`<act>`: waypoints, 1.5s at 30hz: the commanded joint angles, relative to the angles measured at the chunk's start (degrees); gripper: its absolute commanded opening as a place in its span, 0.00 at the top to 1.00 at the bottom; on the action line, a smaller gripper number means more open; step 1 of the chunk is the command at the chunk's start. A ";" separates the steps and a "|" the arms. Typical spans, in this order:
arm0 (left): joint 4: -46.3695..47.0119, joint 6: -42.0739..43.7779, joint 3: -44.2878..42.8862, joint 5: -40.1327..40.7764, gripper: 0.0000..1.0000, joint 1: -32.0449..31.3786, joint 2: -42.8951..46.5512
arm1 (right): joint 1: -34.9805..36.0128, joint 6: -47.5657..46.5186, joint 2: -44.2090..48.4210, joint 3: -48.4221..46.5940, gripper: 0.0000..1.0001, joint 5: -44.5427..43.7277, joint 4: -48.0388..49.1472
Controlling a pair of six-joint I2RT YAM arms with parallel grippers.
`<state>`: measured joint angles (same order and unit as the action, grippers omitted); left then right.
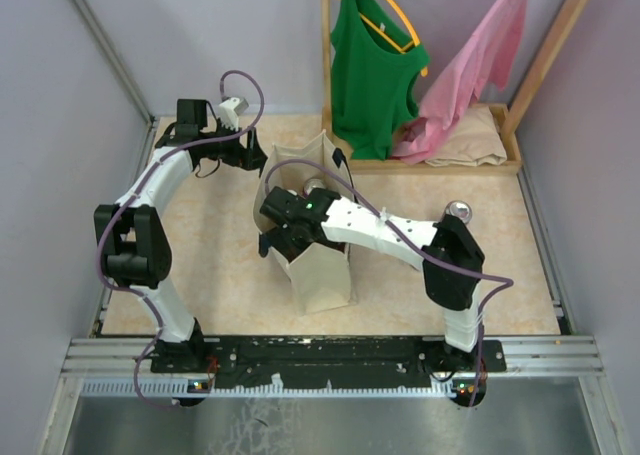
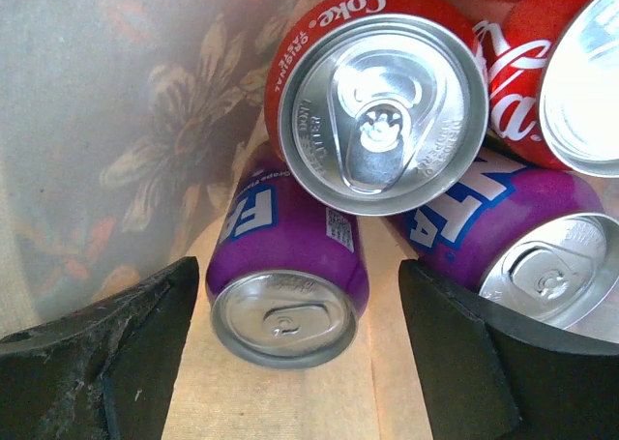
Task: Place the beverage into the canvas bag
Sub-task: Place the drink in the canvas bag.
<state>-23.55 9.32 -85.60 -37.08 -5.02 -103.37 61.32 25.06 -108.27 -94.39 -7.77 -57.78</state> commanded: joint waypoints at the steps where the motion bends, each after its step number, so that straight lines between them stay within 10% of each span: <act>1: 0.79 0.05 -0.08 -1.02 0.10 0.36 1.10 | -0.15 -1.47 3.63 -0.20 0.14 -1.13 2.66; 45: 1.75 0.05 -2.31 -2.56 0.10 0.05 0.29 | -10.04 -1.71 17.09 -25.94 0.03 -30.00 0.10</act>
<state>-23.38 9.21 -85.62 -38.09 -5.04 -103.37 54.78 21.69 -98.80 -115.46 -28.45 -58.24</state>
